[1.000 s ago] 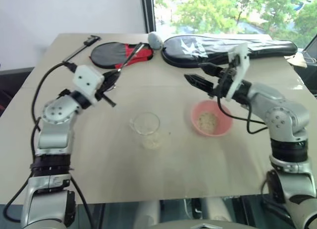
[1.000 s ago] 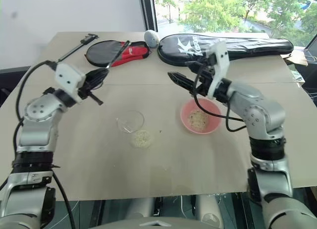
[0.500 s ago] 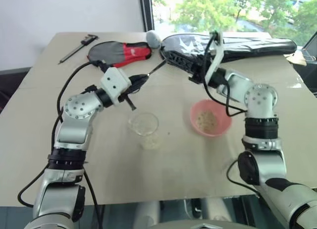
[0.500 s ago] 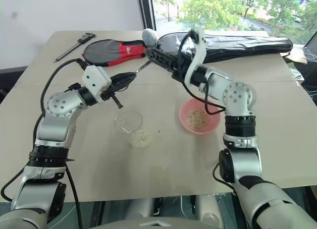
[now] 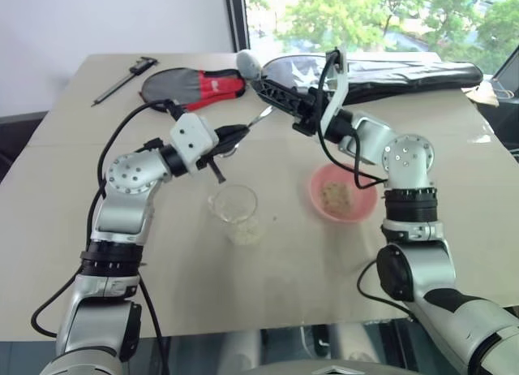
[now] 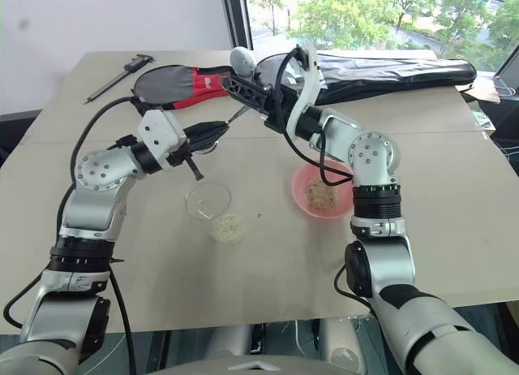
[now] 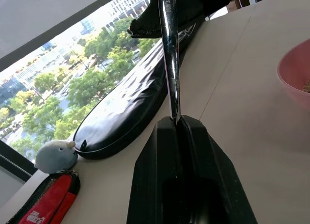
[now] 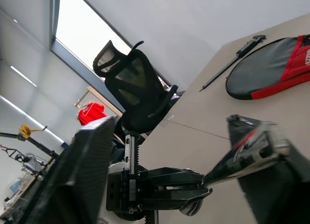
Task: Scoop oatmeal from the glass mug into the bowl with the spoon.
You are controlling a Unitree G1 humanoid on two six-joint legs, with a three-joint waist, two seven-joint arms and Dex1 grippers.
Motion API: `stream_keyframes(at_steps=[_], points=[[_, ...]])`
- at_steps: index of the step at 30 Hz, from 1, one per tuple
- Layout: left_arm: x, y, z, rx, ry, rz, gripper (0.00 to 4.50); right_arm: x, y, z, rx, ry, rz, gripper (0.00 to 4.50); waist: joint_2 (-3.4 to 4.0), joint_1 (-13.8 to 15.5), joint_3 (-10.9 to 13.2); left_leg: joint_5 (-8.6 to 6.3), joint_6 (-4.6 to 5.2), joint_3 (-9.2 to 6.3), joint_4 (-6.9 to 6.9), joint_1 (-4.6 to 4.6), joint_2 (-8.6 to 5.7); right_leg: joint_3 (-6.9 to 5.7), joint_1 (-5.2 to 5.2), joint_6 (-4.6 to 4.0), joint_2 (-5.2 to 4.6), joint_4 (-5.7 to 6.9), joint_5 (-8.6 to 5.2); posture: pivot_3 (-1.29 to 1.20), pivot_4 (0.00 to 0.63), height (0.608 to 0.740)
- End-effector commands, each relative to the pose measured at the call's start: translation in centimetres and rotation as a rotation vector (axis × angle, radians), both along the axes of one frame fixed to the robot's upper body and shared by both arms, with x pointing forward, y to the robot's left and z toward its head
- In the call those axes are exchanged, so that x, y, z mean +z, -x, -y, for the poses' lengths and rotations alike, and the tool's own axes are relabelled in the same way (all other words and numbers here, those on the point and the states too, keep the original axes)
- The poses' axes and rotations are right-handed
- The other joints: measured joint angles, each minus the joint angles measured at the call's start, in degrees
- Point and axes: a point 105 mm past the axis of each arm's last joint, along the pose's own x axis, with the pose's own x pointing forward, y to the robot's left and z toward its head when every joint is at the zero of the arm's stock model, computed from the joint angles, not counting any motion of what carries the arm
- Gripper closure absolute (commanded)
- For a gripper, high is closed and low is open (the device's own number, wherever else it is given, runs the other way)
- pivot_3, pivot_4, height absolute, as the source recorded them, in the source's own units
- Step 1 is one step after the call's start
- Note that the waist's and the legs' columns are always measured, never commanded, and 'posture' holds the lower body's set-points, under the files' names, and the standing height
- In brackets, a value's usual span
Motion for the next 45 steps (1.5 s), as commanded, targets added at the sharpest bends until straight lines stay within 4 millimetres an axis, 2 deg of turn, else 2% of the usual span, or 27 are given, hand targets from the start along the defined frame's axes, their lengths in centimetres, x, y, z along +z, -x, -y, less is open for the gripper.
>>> stream_keyframes(at_steps=[1,2,4,5,10,12,13,17,21,23,28,32,36,39,42,45], points=[[1.3,0.8,0.3,-0.029,-0.002,0.054,4.50,1.8,0.6,0.1,0.017,-0.025,0.074,2.87,0.00,0.0,0.0,0.00,0.00,0.00,0.00,0.00,0.00,0.00,0.00,0.00,0.00,0.00,0.00,0.00,0.150,0.740],[1.3,0.8,0.2,-0.030,-0.002,0.051,4.50,1.8,0.6,0.2,0.015,-0.023,0.076,3.53,0.00,0.0,0.0,0.00,0.00,0.00,0.00,0.00,0.00,0.00,0.00,0.00,0.00,0.00,0.00,0.00,0.150,0.740],[1.3,0.8,0.1,-0.024,-0.004,0.049,4.50,1.6,0.5,0.6,0.004,-0.017,0.077,4.30,-0.01,0.1,0.0,0.00,0.00,0.00,0.00,0.00,0.00,0.00,0.00,0.00,0.00,0.00,0.00,0.00,0.150,0.740],[1.3,0.8,0.1,-0.021,-0.003,0.046,4.50,1.5,0.4,0.7,-0.002,-0.013,0.077,4.42,0.03,0.1,0.0,0.00,0.00,-0.03,0.01,-0.03,0.00,-0.03,0.00,0.00,0.00,0.01,0.00,0.00,0.150,0.740],[1.0,1.1,0.5,-0.053,0.018,-0.027,4.50,1.5,0.3,0.8,-0.016,-0.010,0.079,4.42,0.05,-0.1,0.0,0.00,0.00,-0.02,0.01,-0.01,0.00,-0.01,-0.01,0.00,0.00,0.00,0.00,0.00,0.150,0.740],[1.0,1.2,0.6,-0.050,0.022,-0.030,3.85,1.5,0.2,0.8,-0.024,-0.009,0.079,4.50,0.05,-0.1,0.0,0.00,0.00,-0.03,0.01,-0.01,0.00,-0.02,-0.02,0.00,0.00,0.04,0.00,0.00,0.150,0.740],[1.2,1.1,0.6,-0.038,0.029,-0.014,3.71,1.6,0.1,0.8,-0.028,-0.011,0.078,4.50,0.05,-0.1,0.0,0.00,0.00,-0.02,0.01,-0.01,0.00,-0.01,-0.02,0.00,0.00,0.05,0.00,0.00,0.150,0.740],[2.0,1.0,-0.2,0.018,0.071,0.019,2.02,1.9,-0.3,1.6,-0.074,-0.029,0.076,4.50,0.04,-0.1,0.0,-0.01,0.02,-0.03,0.01,0.00,0.00,-0.01,-0.02,0.00,0.00,0.04,0.00,0.00,0.150,0.740],[3.0,1.5,-2.4,0.100,0.191,0.011,2.02,2.6,-0.8,3.1,-0.142,-0.055,0.086,4.50,0.05,-0.1,0.0,0.01,-0.01,-0.03,0.01,-0.01,0.00,-0.01,-0.02,0.00,-0.01,0.05,0.00,0.00,0.150,0.740],[2.7,2.6,-3.6,0.123,0.238,-0.021,2.02,2.6,-1.0,4.2,-0.179,-0.058,0.088,4.50,0.05,-0.2,0.0,0.01,-0.03,-0.04,0.00,-0.02,0.01,-0.02,-0.03,0.00,-0.01,0.08,0.00,0.00,0.150,0.740],[-0.3,6.1,-5.6,0.145,0.242,-0.167,2.02,1.0,-1.2,7.3,-0.260,-0.018,0.060,4.50,0.06,-0.2,0.0,0.06,-0.12,-0.01,-0.08,-0.04,0.03,-0.01,-0.03,0.01,-0.03,0.11,-0.01,0.00,0.150,0.740],[-2.8,8.0,-6.5,0.154,0.223,-0.276,2.02,0.6,-1.3,9.3,-0.306,0.006,0.045,4.50,0.10,0.0,0.1,-0.03,0.03,0.01,-0.06,-0.03,0.02,-0.01,-0.02,0.00,-0.04,-0.10,-0.01,0.00,0.150,0.740],[-4.6,8.9,-6.5,0.139,0.230,-0.354,2.02,0.6,-1.4,10.8,-0.346,0.019,0.039,4.50,0.13,0.1,0.1,-0.02,0.03,-0.01,-0.05,0.08,0.00,0.00,-0.02,-0.01,-0.03,0.05,-0.01,0.00,0.150,0.740],[-5.7,9.4,-6.0,0.101,0.200,-0.407,2.02,0.6,-1.3,11.1,-0.355,0.023,0.036,4.50,0.13,0.0,0.1,-0.01,0.03,-0.05,-0.04,0.12,0.00,-0.01,-0.02,-0.02,-0.01,0.13,-0.01,0.00,0.150,0.740],[-7.0,9.5,-6.3,0.094,0.149,-0.446,2.02,0.5,-1.2,11.1,-0.359,0.024,0.034,4.50,0.14,-0.2,0.1,-0.01,0.03,0.01,-0.04,0.18,0.00,0.07,-0.01,-0.03,0.01,0.18,-0.02,0.00,0.150,0.740],[-7.1,9.4,-6.2,0.079,0.160,-0.451,2.02,0.5,-1.2,11.2,-0.363,0.026,0.033,4.50,0.15,-0.1,0.1,-0.01,0.03,0.02,-0.05,0.18,0.00,0.08,-0.02,-0.03,0.01,0.18,-0.02,0.00,0.150,0.740]])
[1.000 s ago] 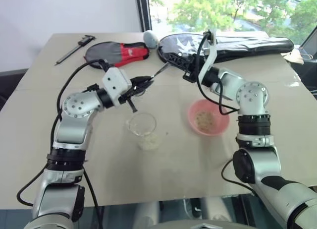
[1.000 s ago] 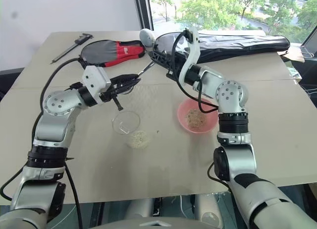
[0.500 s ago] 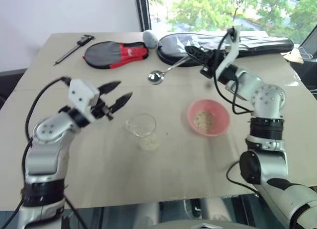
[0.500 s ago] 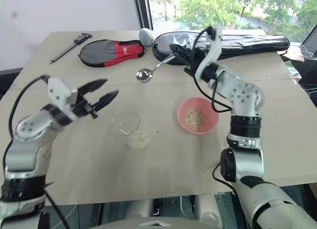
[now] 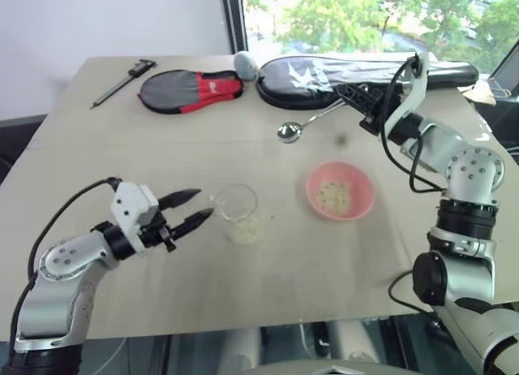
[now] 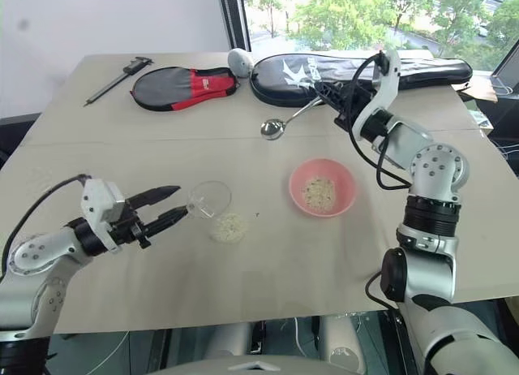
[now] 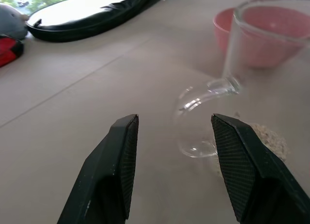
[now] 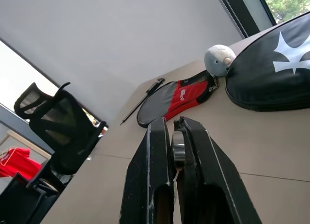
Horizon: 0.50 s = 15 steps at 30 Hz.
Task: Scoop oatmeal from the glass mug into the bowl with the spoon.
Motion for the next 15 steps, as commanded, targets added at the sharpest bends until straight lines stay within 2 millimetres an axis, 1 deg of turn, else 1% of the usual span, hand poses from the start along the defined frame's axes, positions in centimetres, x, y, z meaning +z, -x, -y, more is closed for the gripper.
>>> stream_keyframes(at_steps=[1,4,8,12,15], points=[[0.3,-0.1,0.0,-0.020,-0.012,0.025,2.02,1.6,0.7,0.3,0.003,-0.018,0.064,4.50,0.00,0.1,0.0,0.00,0.00,-0.01,0.00,-0.01,0.00,-0.01,0.00,0.00,0.00,-0.01,0.00,0.00,0.150,0.740],[-0.1,-0.8,0.3,-0.022,-0.016,0.027,2.02,1.7,0.7,0.2,0.002,-0.018,0.068,4.50,0.00,0.2,0.0,0.00,0.00,0.01,0.01,-0.02,0.00,0.00,0.00,0.00,-0.01,-0.02,0.00,0.00,0.150,0.740],[-0.1,-2.6,1.1,-0.004,0.035,0.062,2.02,1.6,0.8,0.2,-0.004,-0.014,0.068,4.50,0.02,0.3,0.0,0.00,0.00,-0.01,0.01,-0.03,-0.03,-0.01,0.01,0.01,-0.02,-0.03,0.01,0.00,0.150,0.740],[-0.5,-2.8,1.9,-0.026,0.052,0.055,2.02,1.6,0.9,0.2,-0.008,-0.014,0.071,4.50,0.04,-0.1,0.0,0.00,0.00,0.01,0.01,-0.04,-0.02,0.01,-0.01,0.01,-0.01,-0.04,0.01,0.00,0.150,0.740],[-0.4,-3.1,2.3,-0.024,0.080,0.061,2.02,1.6,0.9,0.3,-0.015,-0.015,0.073,4.50,0.05,0.0,0.0,0.00,0.00,0.01,0.00,-0.04,-0.01,0.02,-0.01,0.01,-0.01,-0.06,0.01,0.00,0.150,0.740]])
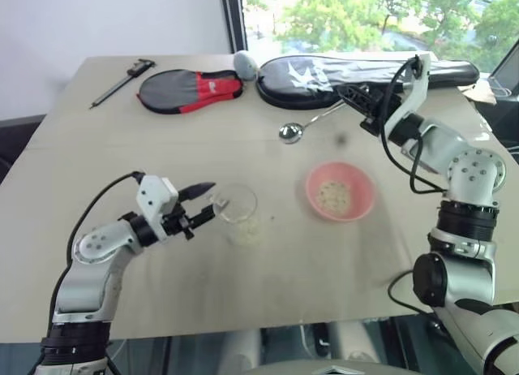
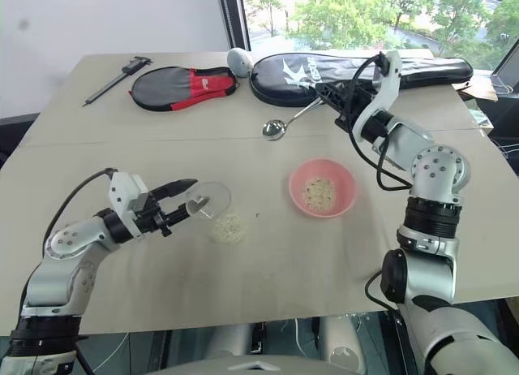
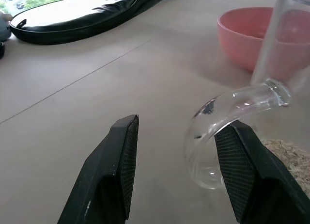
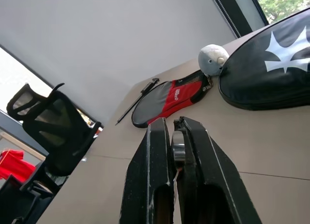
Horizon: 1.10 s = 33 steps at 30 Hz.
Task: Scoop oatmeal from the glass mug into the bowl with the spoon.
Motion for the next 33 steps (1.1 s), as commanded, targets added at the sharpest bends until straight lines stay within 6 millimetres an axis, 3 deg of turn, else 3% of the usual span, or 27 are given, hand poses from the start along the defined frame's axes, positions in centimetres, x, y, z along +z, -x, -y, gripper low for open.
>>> stream_keyframes(at_steps=[1,4,7,8,14,22,25,28,33], points=[[0.8,-0.4,0.3,0.005,0.025,0.044,2.02,1.8,0.8,0.1,0.003,-0.022,0.078,4.50,0.00,0.1,0.0,0.00,0.00,0.00,0.00,-0.02,0.00,-0.01,0.00,0.00,0.00,-0.01,0.00,0.00,0.150,0.740],[1.1,-0.8,0.3,0.020,0.030,0.056,2.77,1.8,0.8,0.2,0.001,-0.021,0.078,4.50,0.00,0.1,0.0,0.00,0.00,-0.01,0.01,-0.02,0.00,-0.01,0.00,0.00,0.00,-0.01,0.00,0.00,0.150,0.740],[1.1,-0.9,0.5,0.019,0.031,0.055,4.30,1.7,0.9,0.2,-0.001,-0.019,0.078,4.50,0.00,0.1,0.0,0.00,0.00,-0.01,0.01,-0.02,0.00,-0.01,0.00,0.00,-0.01,0.00,0.00,0.00,0.150,0.740],[1.1,-0.9,0.5,0.019,0.032,0.056,4.47,1.7,0.9,0.2,0.000,-0.019,0.078,4.50,0.00,0.1,0.0,0.00,0.00,-0.01,0.01,-0.02,0.00,-0.01,0.00,0.00,-0.01,0.00,0.00,0.00,0.150,0.740],[1.4,-1.5,0.6,0.051,0.052,0.066,4.47,2.4,1.5,-0.5,0.044,-0.018,0.095,4.50,0.00,0.1,0.0,0.00,0.00,-0.01,0.01,-0.02,0.00,-0.01,0.00,0.00,-0.01,0.00,0.00,0.00,0.150,0.740],[3.3,-4.9,1.1,0.112,0.001,0.187,4.47,7.3,5.1,-3.7,0.241,-0.035,0.247,4.50,0.04,0.2,0.0,0.00,0.01,-0.05,0.02,-0.03,-0.01,-0.05,0.00,0.00,0.00,0.04,0.00,0.00,0.150,0.740],[3.6,-5.8,1.6,0.103,-0.033,0.220,4.47,8.2,6.2,-4.8,0.296,-0.017,0.293,4.50,0.03,0.2,0.0,0.00,0.00,-0.07,0.02,-0.03,-0.01,-0.07,0.00,0.00,0.01,0.03,0.00,0.00,0.150,0.740],[4.1,-6.9,1.9,0.101,-0.050,0.256,4.47,8.0,7.2,-6.0,0.339,0.087,0.345,4.50,0.03,0.2,0.0,0.00,0.00,-0.05,0.02,-0.09,-0.01,-0.05,0.01,0.01,0.00,-0.06,0.01,0.00,0.150,0.740],[5.0,-8.0,2.4,0.093,-0.055,0.310,4.47,4.9,6.9,-6.7,0.342,0.313,0.374,4.50,0.00,0.4,0.0,0.00,0.00,-0.08,0.02,-0.17,-0.01,-0.11,0.00,0.01,-0.01,-0.16,0.01,0.00,0.150,0.740]])
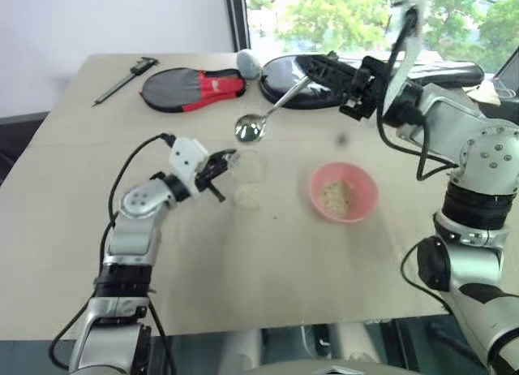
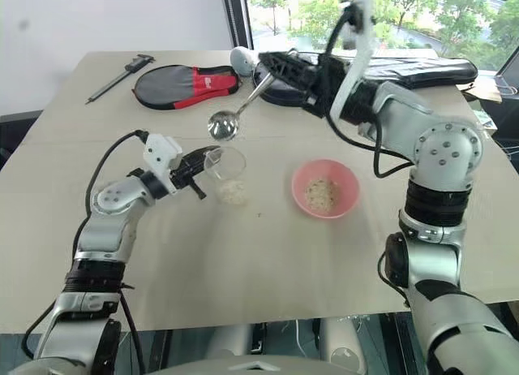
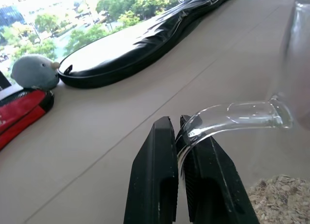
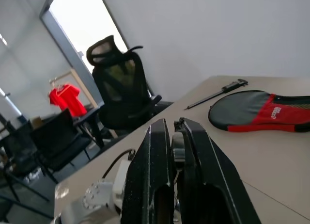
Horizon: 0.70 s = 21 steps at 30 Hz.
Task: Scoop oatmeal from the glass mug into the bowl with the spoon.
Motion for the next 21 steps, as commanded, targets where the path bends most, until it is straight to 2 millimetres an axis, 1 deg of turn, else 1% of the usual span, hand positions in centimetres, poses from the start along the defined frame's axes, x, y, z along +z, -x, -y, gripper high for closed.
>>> stream_keyframes(at_steps=[1,5,7,9,13,16,18,21], points=[[1.8,-0.5,0.1,-0.003,0.000,0.092,4.47,-1.1,0.4,-0.1,-0.003,0.100,0.083,4.50,0.00,0.0,0.0,0.00,0.00,0.01,0.00,-0.01,0.00,0.00,0.00,0.00,0.00,-0.02,0.00,0.00,0.150,0.740],[1.9,-0.8,0.3,-0.008,0.000,0.111,4.47,-2.4,0.5,-0.8,0.005,0.192,0.122,4.50,0.00,-0.1,0.0,0.00,0.00,0.01,0.00,-0.02,-0.01,0.01,0.00,0.01,0.00,-0.02,0.00,0.00,0.150,0.740],[2.0,-1.0,0.5,-0.012,0.004,0.116,4.47,-3.6,0.2,-1.4,-0.016,0.256,0.143,4.50,0.00,-0.1,0.0,0.00,0.00,0.00,0.00,-0.01,0.00,0.00,0.00,0.01,0.00,-0.02,0.00,0.00,0.150,0.740],[2.0,-1.1,0.6,-0.015,0.006,0.118,4.47,-4.2,-0.1,-1.9,-0.034,0.284,0.155,4.50,0.00,-0.1,0.0,0.00,0.00,-0.02,0.00,0.00,0.00,-0.01,0.00,0.01,0.00,0.00,0.00,0.00,0.150,0.740],[1.5,-1.3,1.0,-0.026,0.003,0.111,4.47,-6.7,-0.8,-3.1,-0.058,0.404,0.205,4.50,0.00,-0.1,0.0,0.00,0.00,0.00,0.06,-0.01,-0.01,-0.01,0.00,0.01,0.00,0.03,0.00,0.00,0.150,0.740],[1.3,-1.4,1.2,-0.034,0.003,0.110,4.47,-7.8,-1.0,-3.4,-0.059,0.421,0.170,4.50,-0.01,0.0,0.0,0.01,-0.01,-0.01,0.08,0.00,-0.01,-0.01,0.00,0.01,0.00,0.05,0.00,0.00,0.150,0.740],[1.3,-1.5,1.3,-0.037,0.005,0.111,4.47,-8.2,-1.0,-3.6,-0.049,0.413,0.142,4.50,-0.01,0.1,0.0,0.01,-0.01,-0.01,0.09,-0.01,-0.01,-0.01,0.00,0.01,-0.01,0.05,0.00,0.00,0.150,0.740],[1.3,-1.6,1.5,-0.041,0.002,0.114,4.47,-8.3,-0.6,-3.8,-0.026,0.345,0.043,4.50,-0.02,0.0,0.0,0.01,-0.01,-0.01,0.11,0.00,-0.01,-0.02,0.02,0.01,-0.01,0.07,0.00,0.00,0.150,0.740]])
